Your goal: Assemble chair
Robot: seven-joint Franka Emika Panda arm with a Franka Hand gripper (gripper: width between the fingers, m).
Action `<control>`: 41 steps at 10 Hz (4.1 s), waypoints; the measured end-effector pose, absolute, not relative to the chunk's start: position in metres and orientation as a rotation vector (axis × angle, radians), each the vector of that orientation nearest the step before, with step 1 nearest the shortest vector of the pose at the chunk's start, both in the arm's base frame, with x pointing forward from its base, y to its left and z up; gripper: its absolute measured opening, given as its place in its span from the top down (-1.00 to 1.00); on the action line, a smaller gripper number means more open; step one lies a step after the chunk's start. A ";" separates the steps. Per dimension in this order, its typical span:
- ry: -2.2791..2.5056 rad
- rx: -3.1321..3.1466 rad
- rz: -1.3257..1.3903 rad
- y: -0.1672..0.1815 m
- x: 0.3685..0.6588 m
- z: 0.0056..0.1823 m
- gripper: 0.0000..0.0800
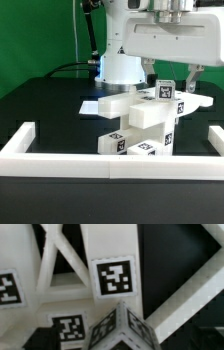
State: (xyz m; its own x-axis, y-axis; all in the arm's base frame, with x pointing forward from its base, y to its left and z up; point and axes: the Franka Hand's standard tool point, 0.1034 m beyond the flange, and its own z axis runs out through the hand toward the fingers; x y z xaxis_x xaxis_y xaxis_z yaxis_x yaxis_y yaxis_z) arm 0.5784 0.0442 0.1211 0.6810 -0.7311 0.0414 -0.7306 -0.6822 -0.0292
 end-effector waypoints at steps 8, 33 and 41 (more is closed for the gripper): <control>0.418 -3.132 -0.090 0.040 0.580 0.122 -0.28; 1.996 -2.374 -0.066 0.046 0.580 0.121 -0.12; 1.229 -2.896 -0.104 0.050 0.580 0.122 -0.62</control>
Offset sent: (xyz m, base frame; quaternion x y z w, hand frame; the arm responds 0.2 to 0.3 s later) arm 0.0036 0.0022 0.0012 0.0017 -0.0016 -0.2125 0.9772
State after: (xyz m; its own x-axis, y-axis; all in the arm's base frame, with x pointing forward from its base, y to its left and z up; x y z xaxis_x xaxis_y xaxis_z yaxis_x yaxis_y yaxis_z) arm 0.5804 0.0499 0.1216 0.6928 -0.7183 0.0632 -0.7188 -0.6950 -0.0195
